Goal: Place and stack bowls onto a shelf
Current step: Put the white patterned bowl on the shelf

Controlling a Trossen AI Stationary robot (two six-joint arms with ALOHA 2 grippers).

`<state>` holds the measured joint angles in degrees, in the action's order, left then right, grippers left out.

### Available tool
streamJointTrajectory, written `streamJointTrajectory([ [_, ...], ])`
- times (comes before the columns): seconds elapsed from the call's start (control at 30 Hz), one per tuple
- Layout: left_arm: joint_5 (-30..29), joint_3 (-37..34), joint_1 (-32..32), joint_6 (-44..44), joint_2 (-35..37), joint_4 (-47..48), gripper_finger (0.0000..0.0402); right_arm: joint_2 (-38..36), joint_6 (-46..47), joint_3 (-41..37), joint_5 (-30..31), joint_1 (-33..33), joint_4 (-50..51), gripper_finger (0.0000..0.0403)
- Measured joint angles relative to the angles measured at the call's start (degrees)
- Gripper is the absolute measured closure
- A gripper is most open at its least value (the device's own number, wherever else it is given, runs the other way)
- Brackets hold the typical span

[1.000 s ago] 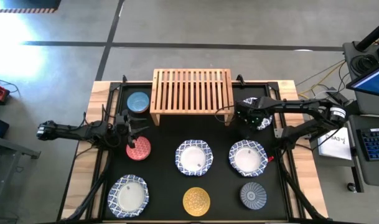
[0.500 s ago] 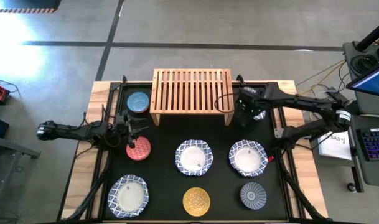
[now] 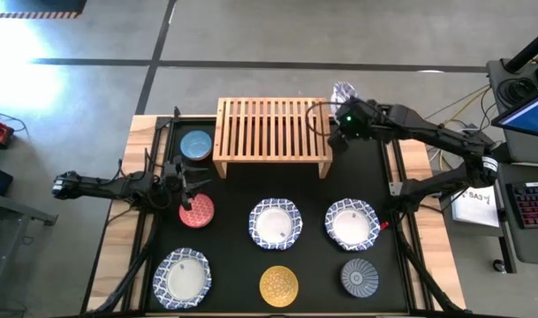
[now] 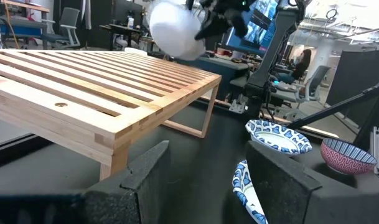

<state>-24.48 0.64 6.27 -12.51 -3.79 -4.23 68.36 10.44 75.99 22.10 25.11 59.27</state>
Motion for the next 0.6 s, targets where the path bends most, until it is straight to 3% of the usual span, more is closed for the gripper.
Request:
streamJointTrajectory([
  [0.3,0.0,0.0,0.0,0.0,0.0,0.0,0.0208,0.0,-10.8,0.1,-4.9,-2.6,-8.5,0.0391],
  [0.6,0.0,0.0,0.0,0.0,0.0,0.0,0.0208,2.0,-20.0,0.0,-9.7,-6.7,-9.6,0.0391],
])
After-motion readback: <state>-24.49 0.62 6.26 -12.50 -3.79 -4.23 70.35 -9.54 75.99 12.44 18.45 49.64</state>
